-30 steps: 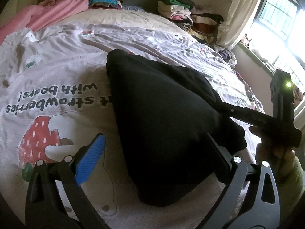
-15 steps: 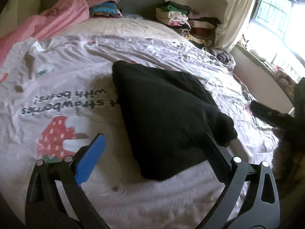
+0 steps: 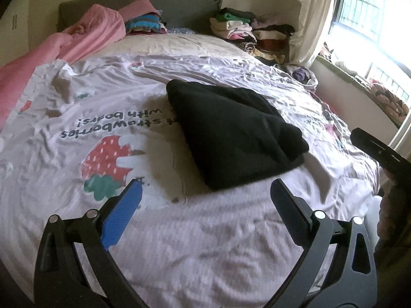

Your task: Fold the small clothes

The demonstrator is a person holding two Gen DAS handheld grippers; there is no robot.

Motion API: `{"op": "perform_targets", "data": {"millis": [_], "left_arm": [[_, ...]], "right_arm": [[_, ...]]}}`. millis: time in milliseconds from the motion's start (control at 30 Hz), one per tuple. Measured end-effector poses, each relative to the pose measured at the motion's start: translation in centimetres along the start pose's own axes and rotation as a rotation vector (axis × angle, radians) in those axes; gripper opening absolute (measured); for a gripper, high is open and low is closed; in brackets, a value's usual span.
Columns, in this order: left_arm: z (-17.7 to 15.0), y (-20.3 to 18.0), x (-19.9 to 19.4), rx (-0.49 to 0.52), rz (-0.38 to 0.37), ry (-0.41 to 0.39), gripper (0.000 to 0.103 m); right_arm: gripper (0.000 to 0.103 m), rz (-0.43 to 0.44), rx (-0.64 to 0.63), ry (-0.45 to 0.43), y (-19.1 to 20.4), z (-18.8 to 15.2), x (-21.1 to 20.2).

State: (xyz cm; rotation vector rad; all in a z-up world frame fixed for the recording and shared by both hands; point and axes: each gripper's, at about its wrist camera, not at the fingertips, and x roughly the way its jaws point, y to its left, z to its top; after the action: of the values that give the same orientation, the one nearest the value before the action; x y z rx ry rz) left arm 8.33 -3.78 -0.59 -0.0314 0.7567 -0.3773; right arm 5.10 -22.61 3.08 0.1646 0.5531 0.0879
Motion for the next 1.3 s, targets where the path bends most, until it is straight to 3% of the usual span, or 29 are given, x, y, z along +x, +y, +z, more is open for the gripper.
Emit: {"op": "perform_targets", "data": {"millis": [433,800,1300], "left_arm": [[-3.3,0.3,-2.4,-0.009,0.019,-0.038,0.094],[-6.0,0.7,-1.7,-0.031,0.028,-0.019,0.094],[-6.4,0.9,-1.4,-0.032,0.051,-0.009,0.094]], "right_arm": [[0.099,-0.107,-0.094,-0.048,2.4,-5.2,-2.4],[0.099,-0.187,-0.059,0.033,2.1,-10.0,-1.0],[0.099,-0.187,-0.073,0.062,2.6,-10.4,-0.5]]}}
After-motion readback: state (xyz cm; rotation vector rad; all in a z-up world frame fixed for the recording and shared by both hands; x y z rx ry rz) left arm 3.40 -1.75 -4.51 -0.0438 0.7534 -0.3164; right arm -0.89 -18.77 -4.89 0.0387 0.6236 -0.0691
